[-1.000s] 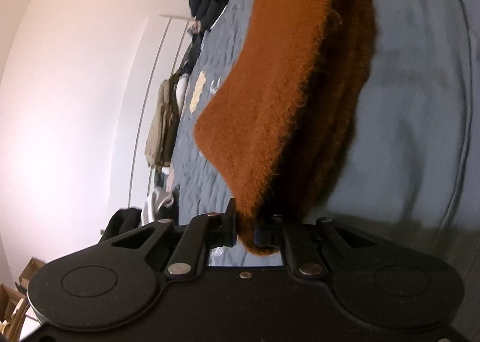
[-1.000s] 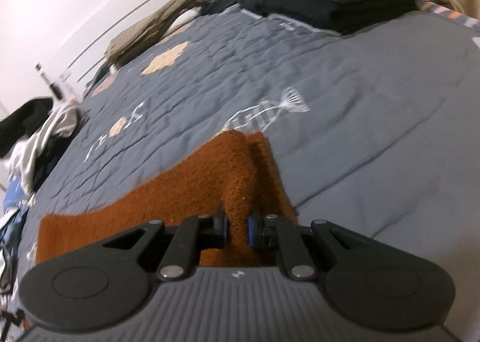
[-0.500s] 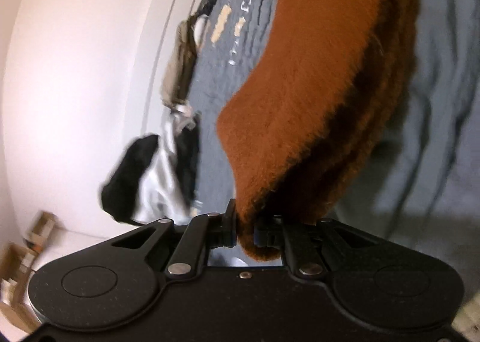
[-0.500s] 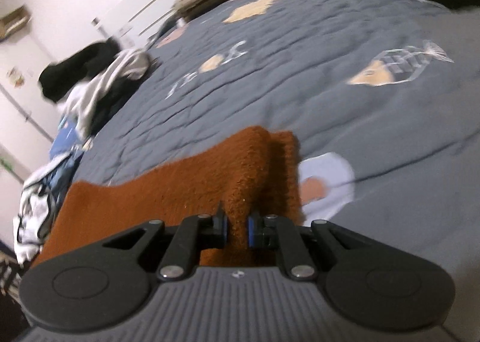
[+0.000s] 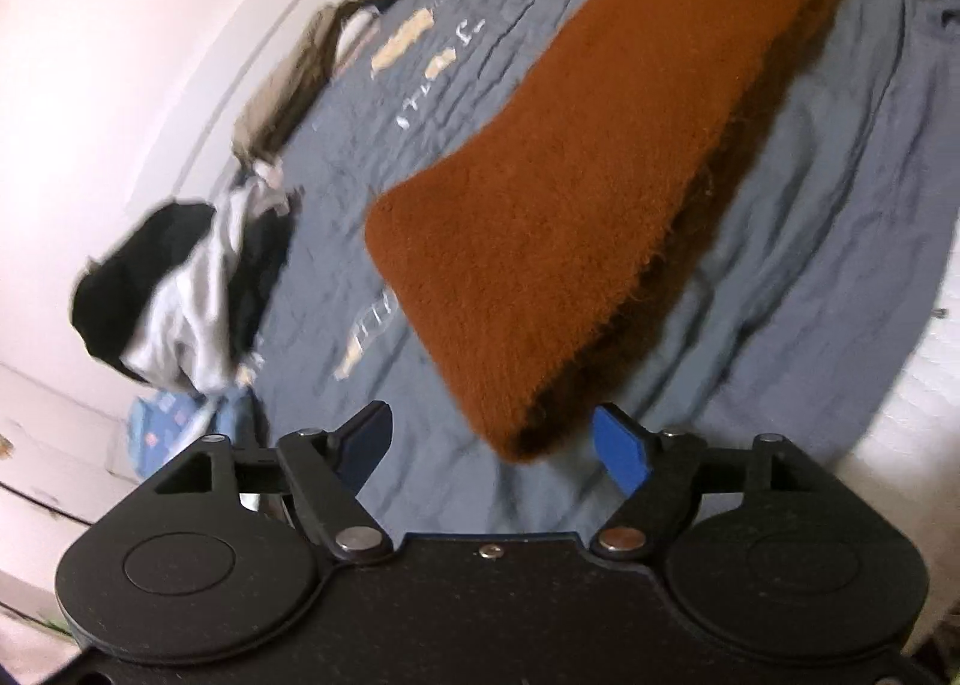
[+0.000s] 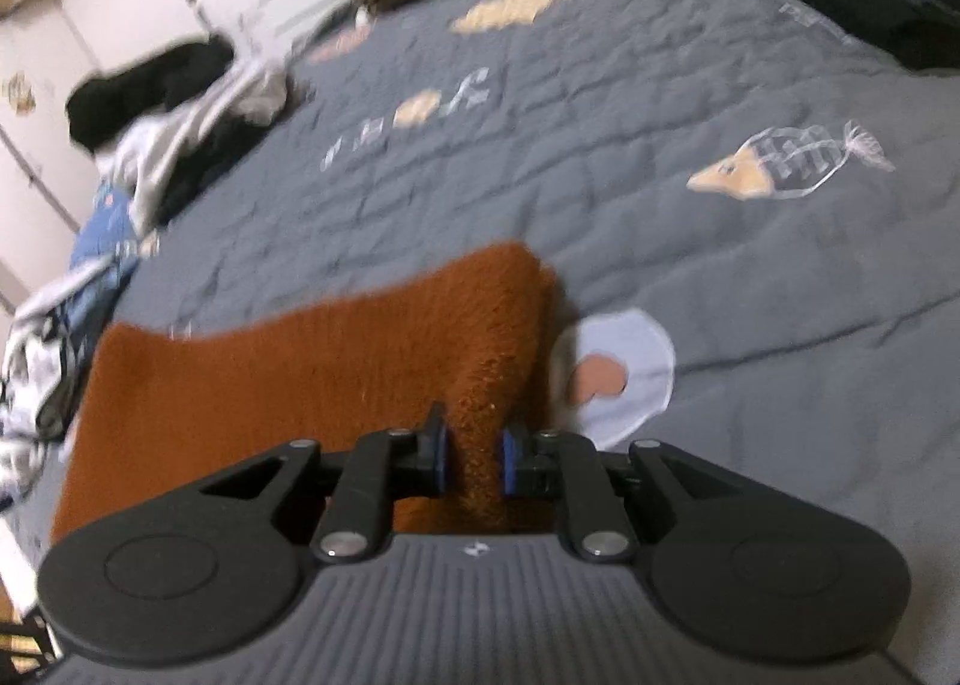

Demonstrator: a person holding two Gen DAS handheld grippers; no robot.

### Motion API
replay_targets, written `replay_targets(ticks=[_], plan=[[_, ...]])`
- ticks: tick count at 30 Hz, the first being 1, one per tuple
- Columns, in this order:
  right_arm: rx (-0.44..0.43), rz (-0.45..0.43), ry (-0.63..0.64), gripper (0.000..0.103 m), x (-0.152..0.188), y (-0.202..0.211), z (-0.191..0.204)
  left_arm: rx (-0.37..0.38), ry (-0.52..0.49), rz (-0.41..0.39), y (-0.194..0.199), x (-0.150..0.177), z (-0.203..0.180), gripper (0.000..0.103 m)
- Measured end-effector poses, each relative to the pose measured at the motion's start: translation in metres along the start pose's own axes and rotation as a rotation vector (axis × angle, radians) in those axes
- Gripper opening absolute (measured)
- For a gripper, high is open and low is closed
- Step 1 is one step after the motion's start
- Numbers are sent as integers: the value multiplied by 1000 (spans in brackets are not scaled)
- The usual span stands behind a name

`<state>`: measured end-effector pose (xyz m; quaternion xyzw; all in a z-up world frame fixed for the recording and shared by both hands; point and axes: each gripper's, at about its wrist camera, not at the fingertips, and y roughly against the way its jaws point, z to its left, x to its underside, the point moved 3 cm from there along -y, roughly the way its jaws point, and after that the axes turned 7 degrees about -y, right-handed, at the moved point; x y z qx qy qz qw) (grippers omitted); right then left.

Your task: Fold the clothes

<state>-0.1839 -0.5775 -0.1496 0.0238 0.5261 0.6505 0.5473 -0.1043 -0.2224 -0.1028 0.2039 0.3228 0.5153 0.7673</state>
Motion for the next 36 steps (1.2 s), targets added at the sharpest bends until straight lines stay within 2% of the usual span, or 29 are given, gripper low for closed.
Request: replay_targets(ticks=[2, 4, 6, 9, 12, 14, 16, 17, 22, 28, 29, 31, 32, 33, 36], plan=[[14, 7, 6, 24, -3, 4, 2, 31, 33, -5, 4, 5, 4, 74], [29, 8, -7, 26, -12, 15, 1, 59, 117, -31, 12, 12, 21, 74], [28, -21, -20, 28, -19, 30, -2, 98, 240, -79, 22, 19, 42, 74], [-3, -100, -26, 29, -27, 53, -3, 172, 493, -185, 31, 22, 80, 74], [-92, -161, -34, 30, -30, 60, 4, 259, 736, -284, 20, 13, 111, 74], [-176, -162, -52, 32, -29, 55, 14, 349, 896, -335, 0, 4, 130, 74], [-224, -138, -63, 33, -27, 43, 23, 429, 997, -347, -25, -6, 140, 74], [-234, -123, -60, 33, -26, 36, 28, 457, 1029, -349, -37, -11, 143, 74], [-201, -58, 1, 34, -18, 4, 47, 544, 1066, -342, -90, -23, 148, 74], [-161, -26, -8, 34, -15, -16, 40, 635, 1146, -267, -150, -15, 141, 74], [-155, -19, -16, 34, -15, -20, 39, 635, 1153, -234, -160, -13, 138, 74], [-148, -5, -29, 34, -15, -26, 35, 565, 1141, -111, -182, -7, 131, 73], [-151, 0, -33, 34, -14, -27, 34, 552, 1144, -79, -191, -3, 128, 73], [-153, 4, -38, 34, -14, -29, 33, 549, 1154, -62, -198, 1, 126, 73], [-158, 11, -42, 35, -15, -30, 33, 568, 1188, -120, -188, -1, 138, 72]])
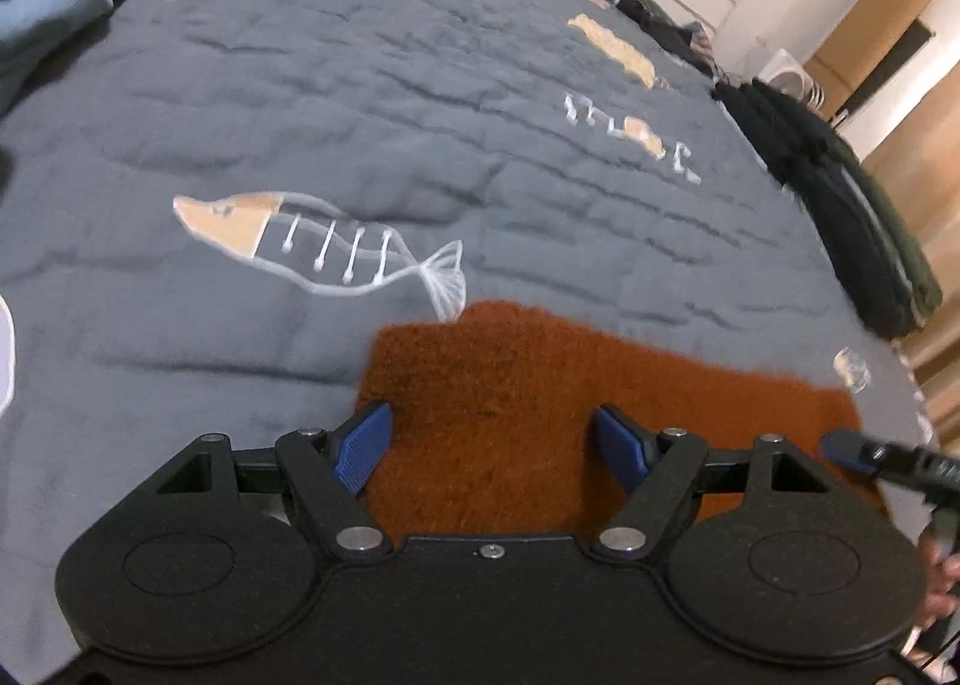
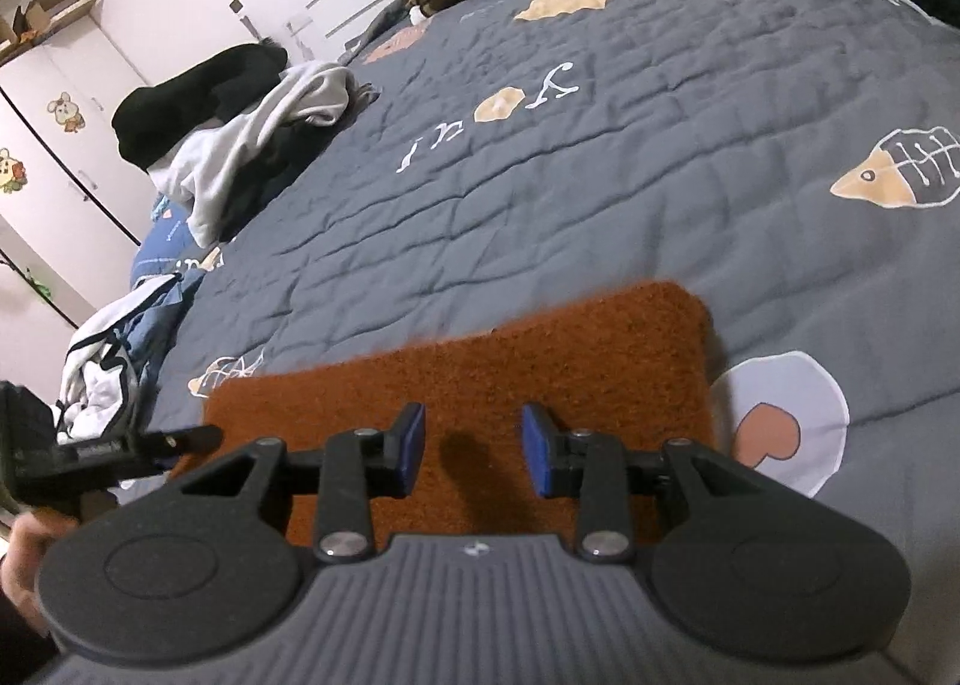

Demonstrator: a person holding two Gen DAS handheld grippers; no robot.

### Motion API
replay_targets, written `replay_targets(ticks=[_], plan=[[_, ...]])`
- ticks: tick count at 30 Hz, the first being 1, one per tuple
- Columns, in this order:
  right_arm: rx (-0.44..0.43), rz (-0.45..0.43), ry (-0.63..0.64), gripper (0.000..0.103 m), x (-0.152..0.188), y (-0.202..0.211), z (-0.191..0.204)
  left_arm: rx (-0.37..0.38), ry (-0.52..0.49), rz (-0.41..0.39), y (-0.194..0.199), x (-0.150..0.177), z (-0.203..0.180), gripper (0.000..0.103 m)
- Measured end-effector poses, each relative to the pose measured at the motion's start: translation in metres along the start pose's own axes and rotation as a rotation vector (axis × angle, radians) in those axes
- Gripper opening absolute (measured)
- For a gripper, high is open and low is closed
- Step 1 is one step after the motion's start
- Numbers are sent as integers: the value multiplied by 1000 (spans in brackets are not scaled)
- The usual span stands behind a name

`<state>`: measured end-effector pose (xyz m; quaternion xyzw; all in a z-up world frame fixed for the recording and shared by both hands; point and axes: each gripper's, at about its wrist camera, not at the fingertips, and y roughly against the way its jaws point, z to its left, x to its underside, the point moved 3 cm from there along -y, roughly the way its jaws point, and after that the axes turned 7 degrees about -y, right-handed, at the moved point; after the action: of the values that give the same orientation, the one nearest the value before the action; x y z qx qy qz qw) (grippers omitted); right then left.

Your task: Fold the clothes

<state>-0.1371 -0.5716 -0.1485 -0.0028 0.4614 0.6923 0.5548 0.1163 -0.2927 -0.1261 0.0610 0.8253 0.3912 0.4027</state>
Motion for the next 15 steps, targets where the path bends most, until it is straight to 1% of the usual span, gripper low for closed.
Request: replay_targets(ticks=[1, 5, 7, 8, 9, 10, 13, 15], plan=[[-3, -2, -6, 35, -1, 1, 0, 25, 4, -20, 6, -4, -2, 72], [-15, -7, -20, 35, -3, 5, 2, 189, 32, -93, 21, -16, -15, 72], [-19, -6, -18, 35, -4, 4, 4, 238, 37, -98, 18, -18, -21, 72], [-23, -3, -19, 36, -3, 3, 4, 248, 37, -96, 16, -19, -24, 72], [-22, 1, -16, 36, -3, 1, 5, 239, 32, -91, 13, -19, -26, 73], [-17, 5, -9, 36, -2, 0, 5, 207, 20, -77, 9, -19, -29, 73], [-12, 5, 7, 36, 0, 1, 5, 19, -22, -33, 2, -21, -27, 73], [-13, 6, 0, 36, -1, 3, 2, -77, -58, -27, 7, -23, -23, 73]])
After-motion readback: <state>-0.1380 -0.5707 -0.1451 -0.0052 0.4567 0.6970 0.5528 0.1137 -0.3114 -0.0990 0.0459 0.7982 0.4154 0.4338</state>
